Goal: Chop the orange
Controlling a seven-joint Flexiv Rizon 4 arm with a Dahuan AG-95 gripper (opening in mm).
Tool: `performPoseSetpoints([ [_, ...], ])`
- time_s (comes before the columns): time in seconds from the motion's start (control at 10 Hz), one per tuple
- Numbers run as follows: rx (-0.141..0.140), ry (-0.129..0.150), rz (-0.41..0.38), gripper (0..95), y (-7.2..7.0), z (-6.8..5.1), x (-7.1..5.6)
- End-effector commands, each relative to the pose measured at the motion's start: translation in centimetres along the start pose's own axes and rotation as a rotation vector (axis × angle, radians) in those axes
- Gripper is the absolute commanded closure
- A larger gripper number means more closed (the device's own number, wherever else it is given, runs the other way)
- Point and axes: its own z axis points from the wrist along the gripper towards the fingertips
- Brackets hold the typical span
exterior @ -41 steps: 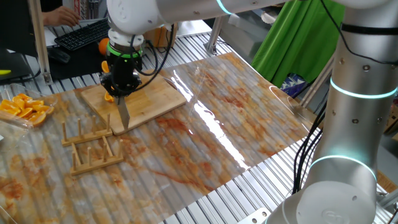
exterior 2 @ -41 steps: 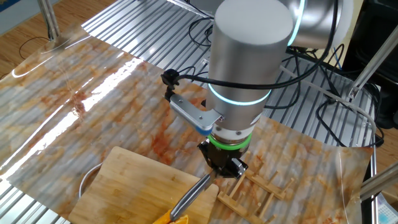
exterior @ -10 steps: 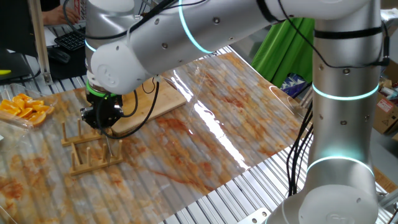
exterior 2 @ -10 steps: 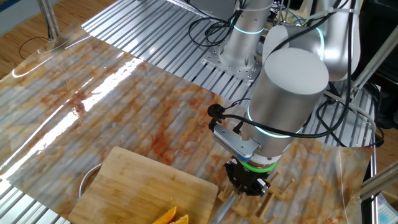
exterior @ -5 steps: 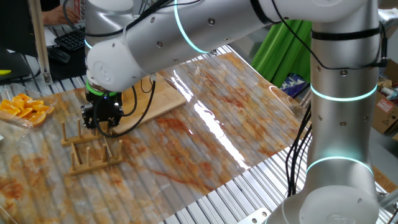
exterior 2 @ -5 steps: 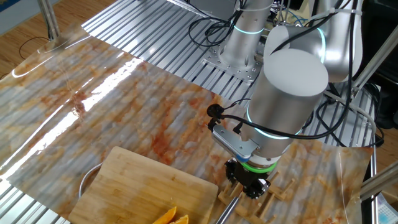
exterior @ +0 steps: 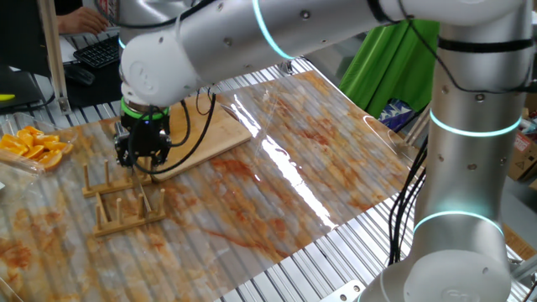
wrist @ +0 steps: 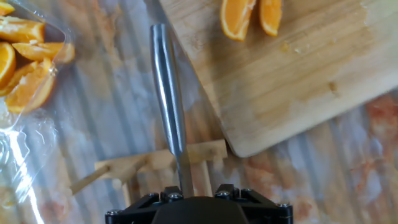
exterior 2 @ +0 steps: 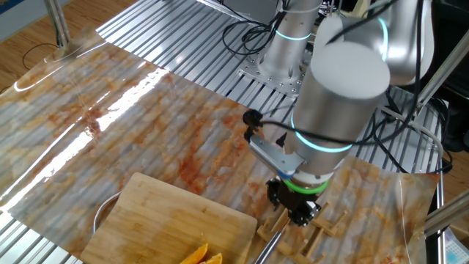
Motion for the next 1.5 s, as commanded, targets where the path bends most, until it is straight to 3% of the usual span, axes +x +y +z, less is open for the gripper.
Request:
performPoseSetpoints([
  [0.1,-0.032,0.009,0.016,57.0,-0.4,-1.0,0.0],
  [0.6,-0.038,0.022,0.004,57.0,-1.8,-4.8,-0.8],
  [0.7,-0.032,0.02,-0.012,76.0,-2.1,-5.2,-1.3],
  [0.9,-0.019,0.016,-0.053,76.0,-3.2,-5.4,-2.8],
  [1.2,-0.022,0.011,-0.115,76.0,-5.5,-4.7,-5.5],
  [1.5,-0.018,0.01,-0.172,76.0,-7.0,-4.1,-8.6],
])
